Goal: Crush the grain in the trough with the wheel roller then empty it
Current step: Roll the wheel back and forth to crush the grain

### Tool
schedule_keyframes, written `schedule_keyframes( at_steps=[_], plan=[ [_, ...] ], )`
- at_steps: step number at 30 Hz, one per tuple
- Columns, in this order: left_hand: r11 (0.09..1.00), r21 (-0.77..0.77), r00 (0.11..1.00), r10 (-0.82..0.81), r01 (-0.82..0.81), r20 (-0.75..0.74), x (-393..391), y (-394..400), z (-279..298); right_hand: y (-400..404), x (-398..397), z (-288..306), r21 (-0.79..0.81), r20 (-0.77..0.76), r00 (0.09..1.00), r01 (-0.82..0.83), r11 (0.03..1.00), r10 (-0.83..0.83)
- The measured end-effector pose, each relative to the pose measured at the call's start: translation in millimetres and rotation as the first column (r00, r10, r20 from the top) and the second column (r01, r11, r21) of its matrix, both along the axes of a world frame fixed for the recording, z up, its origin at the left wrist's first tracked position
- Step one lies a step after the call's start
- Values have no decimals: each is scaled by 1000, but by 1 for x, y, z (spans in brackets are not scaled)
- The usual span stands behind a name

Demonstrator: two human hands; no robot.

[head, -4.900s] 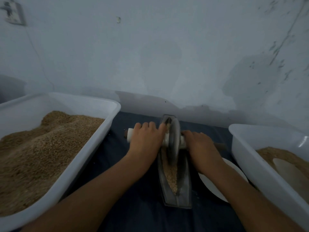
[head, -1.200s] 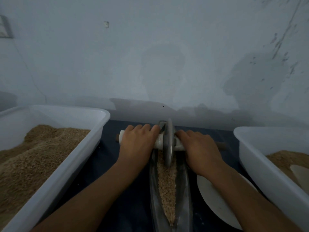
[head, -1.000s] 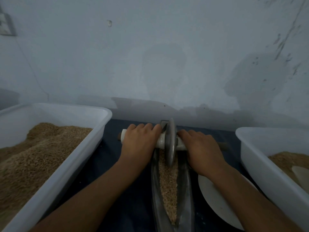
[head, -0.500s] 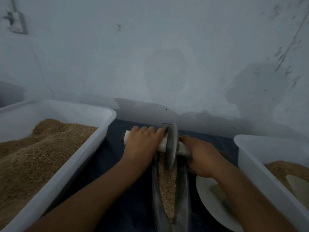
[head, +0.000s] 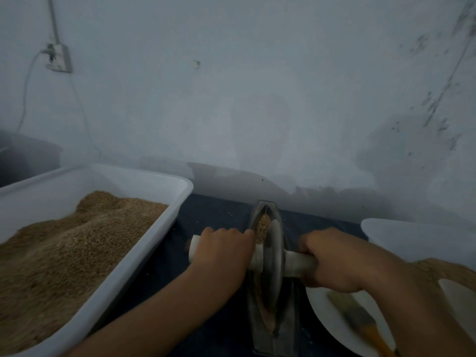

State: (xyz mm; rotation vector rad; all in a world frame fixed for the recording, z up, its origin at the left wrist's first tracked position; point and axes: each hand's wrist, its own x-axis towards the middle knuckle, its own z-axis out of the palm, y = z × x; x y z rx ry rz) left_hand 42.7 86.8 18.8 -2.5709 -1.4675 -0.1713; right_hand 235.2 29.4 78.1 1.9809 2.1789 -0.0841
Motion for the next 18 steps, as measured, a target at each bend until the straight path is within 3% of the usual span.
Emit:
schedule_keyframes(
  at_steps=[11, 15, 18],
  plan=[
    [1000, -6, 1000, 3, -3, 6, 1, 3, 2, 1, 8, 2, -5, -59, 998, -18, 1000, 18],
    [989, 132, 996, 50, -60, 78, 7, 24, -14, 20, 17, -12, 95, -123, 992, 9, 995, 3],
    [965, 260, 978, -59, 5, 200, 8, 37, -26, 33, 22, -24, 179, -141, 990, 16, 984, 9]
  ],
)
